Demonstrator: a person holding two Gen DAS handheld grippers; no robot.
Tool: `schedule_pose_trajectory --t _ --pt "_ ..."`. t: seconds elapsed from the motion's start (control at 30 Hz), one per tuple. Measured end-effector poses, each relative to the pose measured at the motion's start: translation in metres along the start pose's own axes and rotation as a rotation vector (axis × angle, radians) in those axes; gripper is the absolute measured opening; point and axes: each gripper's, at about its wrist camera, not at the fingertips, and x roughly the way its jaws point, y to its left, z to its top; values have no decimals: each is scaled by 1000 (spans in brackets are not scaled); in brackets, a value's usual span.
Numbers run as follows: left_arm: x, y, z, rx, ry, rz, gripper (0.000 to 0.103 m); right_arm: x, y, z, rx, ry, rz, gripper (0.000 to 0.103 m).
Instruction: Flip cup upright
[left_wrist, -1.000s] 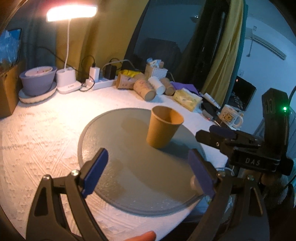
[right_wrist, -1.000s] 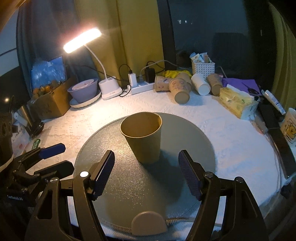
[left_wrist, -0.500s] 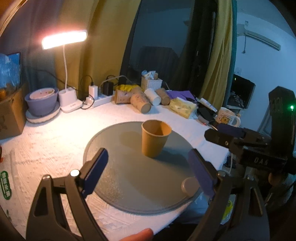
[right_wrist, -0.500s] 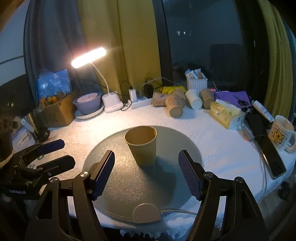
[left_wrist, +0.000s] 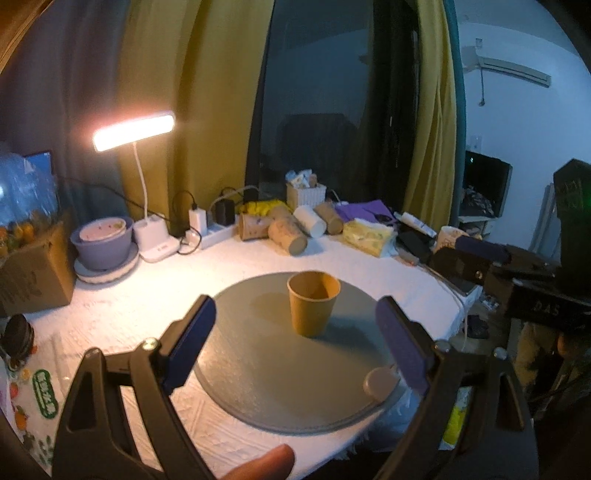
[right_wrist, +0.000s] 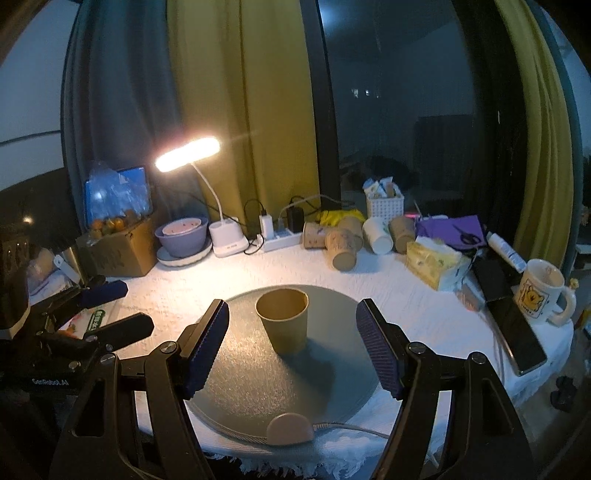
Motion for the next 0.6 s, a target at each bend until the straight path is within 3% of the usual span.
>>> schedule_pose_trajectory --t 0.6 --pt "-42 0 16 2 -135 22 90 -35 14 17 -36 -70 4 75"
